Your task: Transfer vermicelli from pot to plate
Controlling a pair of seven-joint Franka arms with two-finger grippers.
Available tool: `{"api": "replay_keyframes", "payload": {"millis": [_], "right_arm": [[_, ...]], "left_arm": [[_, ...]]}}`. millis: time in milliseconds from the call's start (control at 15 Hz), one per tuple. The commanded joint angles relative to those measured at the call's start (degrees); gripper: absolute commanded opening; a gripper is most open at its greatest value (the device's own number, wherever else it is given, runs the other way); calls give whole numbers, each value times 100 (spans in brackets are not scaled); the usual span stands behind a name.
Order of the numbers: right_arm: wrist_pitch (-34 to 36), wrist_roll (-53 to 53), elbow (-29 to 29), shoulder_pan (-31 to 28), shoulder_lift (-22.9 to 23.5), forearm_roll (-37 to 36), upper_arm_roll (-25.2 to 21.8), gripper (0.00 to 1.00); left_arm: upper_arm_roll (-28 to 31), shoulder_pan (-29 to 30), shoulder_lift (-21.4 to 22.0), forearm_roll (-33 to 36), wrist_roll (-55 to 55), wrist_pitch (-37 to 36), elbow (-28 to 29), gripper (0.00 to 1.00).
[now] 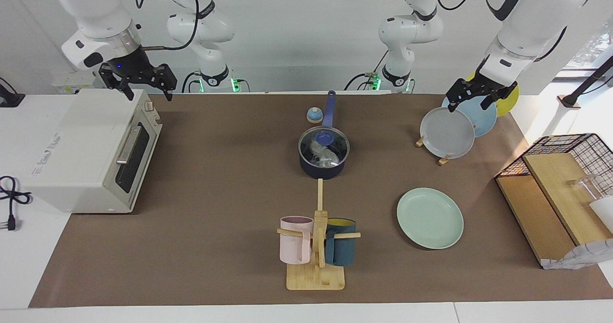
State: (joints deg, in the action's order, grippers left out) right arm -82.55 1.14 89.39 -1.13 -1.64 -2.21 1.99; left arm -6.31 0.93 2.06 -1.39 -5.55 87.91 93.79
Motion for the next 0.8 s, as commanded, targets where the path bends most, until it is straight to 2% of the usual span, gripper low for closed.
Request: {"api": "replay_keyframes", "payload": {"millis": [0,733], "right_arm": [[90,-132,9,-63,-64,107,38,100],[134,-88,35,-54,-82,107,47,100]], "left_arm": [[-28,48,58,78,36,-63,-1,100],[-28,48,58,78,36,-63,-1,100]]}}
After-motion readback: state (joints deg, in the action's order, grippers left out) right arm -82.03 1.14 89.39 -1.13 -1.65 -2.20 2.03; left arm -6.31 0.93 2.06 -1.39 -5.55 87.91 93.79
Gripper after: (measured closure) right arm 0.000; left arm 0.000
